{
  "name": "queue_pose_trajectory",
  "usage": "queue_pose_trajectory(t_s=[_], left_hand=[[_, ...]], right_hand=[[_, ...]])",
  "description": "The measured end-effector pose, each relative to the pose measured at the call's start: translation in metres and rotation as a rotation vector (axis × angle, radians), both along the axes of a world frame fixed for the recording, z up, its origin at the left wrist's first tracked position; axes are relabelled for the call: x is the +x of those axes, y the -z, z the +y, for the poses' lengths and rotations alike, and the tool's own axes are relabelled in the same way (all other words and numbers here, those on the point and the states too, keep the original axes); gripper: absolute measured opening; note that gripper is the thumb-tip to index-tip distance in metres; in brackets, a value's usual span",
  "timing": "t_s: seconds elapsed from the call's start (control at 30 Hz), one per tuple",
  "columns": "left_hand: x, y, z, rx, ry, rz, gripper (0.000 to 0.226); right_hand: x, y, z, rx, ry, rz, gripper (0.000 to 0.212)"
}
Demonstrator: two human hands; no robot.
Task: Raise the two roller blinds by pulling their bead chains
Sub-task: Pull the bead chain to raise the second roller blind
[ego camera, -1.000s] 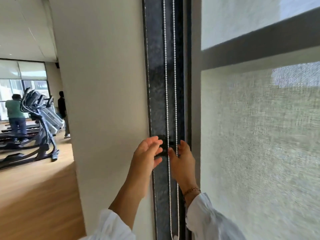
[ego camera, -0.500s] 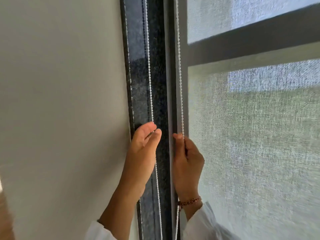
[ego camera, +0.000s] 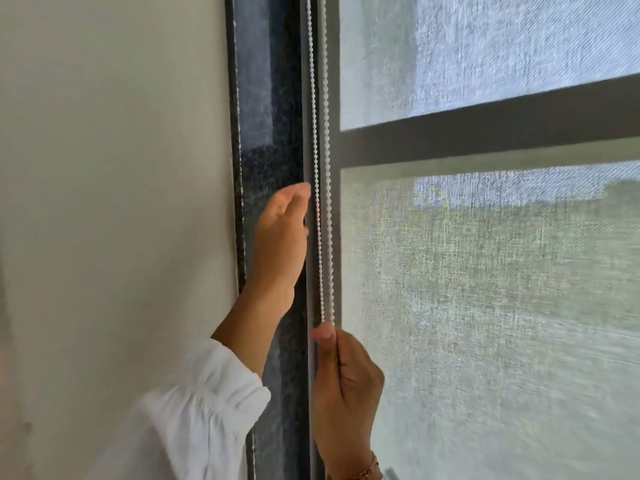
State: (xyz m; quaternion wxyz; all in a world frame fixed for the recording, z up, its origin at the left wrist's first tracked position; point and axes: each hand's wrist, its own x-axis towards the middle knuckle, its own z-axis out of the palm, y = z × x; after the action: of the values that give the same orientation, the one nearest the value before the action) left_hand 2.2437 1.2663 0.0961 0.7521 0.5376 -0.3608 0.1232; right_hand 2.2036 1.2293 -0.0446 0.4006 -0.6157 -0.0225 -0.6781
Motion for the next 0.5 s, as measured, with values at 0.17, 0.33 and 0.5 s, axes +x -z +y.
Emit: queue_pose_trajectory(t_s=[0.17,0.33,0.5], left_hand=[[-0.017,-0.008,-0.002,0.16,0.019,0.076,0.047],[-0.068,-0.008,-0.002,0.114,0.118,0.125,0.016],[-0.103,-0.011,-0.006,0.255,-0.54,-0.243,0.07]], right_hand=[[-0.043,0.001,0.006,0.035,-0.045,-0.026,0.041],[-0.094,-0.009,-0.008,0.046,0.01,-0.029,0.04],[-0.136,-0.013,0.0,0.047,-0.011,-0.071,0.042]])
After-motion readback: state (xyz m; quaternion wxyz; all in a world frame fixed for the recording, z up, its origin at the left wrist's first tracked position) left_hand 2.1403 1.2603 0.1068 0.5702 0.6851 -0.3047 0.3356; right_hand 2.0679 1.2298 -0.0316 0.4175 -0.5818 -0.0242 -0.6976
